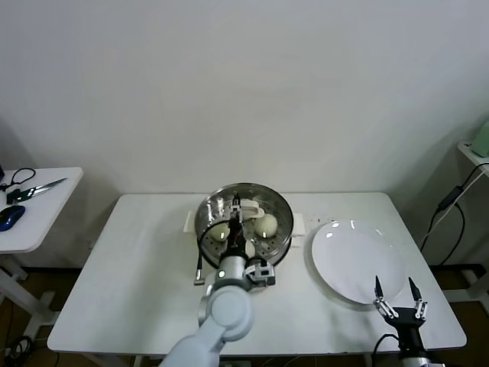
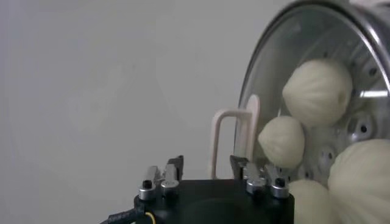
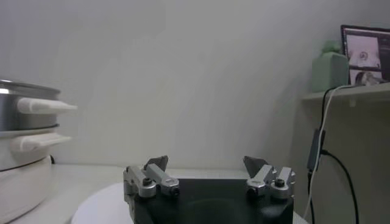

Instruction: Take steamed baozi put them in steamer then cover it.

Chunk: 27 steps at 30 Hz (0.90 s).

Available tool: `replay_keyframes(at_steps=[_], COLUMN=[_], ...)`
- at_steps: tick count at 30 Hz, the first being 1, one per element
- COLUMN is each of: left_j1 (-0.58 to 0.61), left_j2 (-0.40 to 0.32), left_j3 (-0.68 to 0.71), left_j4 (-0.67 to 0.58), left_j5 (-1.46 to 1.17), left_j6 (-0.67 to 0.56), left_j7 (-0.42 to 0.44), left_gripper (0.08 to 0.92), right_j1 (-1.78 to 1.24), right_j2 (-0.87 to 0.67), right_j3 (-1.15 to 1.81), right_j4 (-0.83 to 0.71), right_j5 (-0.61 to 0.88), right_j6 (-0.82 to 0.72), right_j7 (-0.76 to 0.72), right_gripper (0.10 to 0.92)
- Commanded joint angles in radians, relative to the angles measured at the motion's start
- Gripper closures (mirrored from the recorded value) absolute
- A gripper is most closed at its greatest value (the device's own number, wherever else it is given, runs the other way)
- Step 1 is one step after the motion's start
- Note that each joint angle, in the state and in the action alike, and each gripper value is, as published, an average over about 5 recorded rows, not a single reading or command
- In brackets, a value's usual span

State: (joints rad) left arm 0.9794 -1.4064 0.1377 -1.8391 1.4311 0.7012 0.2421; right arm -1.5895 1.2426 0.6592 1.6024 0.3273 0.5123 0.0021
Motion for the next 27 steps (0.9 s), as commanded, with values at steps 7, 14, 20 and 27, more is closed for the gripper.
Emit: replay_keyframes(at_steps=[7,14,20,27], left_j1=[0.082,0.219,0.325,0.475], left_j2=[0.075,0.145,0.154,0.105], left_j3=[0.013,-0.103,-0.301,-0.696], left_j4=[-0.204,-0.301,-0.375,-0.359], left_j5=[-0.211,-0.511,-0.859,-1.278], left_j6=[-0.01,-0.199,-0.348,-0.562], left_j7=[-0.056,-0.244,-0.376,-0.389], left_gripper=[0.244,0.178,0.177,0.177], right_j1=[-0.008,0.001,0.01,0.021], right_j2=[-0.002,0.01,0.017,0.017], right_j3=[-0.025,-0.026,-0.032,-0.042], right_j4=[0.016,0.022,0.021,0.004], right_j5=[0.015,0.0,-0.013,-0.014], right_j6=[-0.045,-0.036,-0.036,-0.035], right_j7=[-0.011,-0.014,-0.018,-0.023], right_gripper=[0.203,0.203,0.203,0.203])
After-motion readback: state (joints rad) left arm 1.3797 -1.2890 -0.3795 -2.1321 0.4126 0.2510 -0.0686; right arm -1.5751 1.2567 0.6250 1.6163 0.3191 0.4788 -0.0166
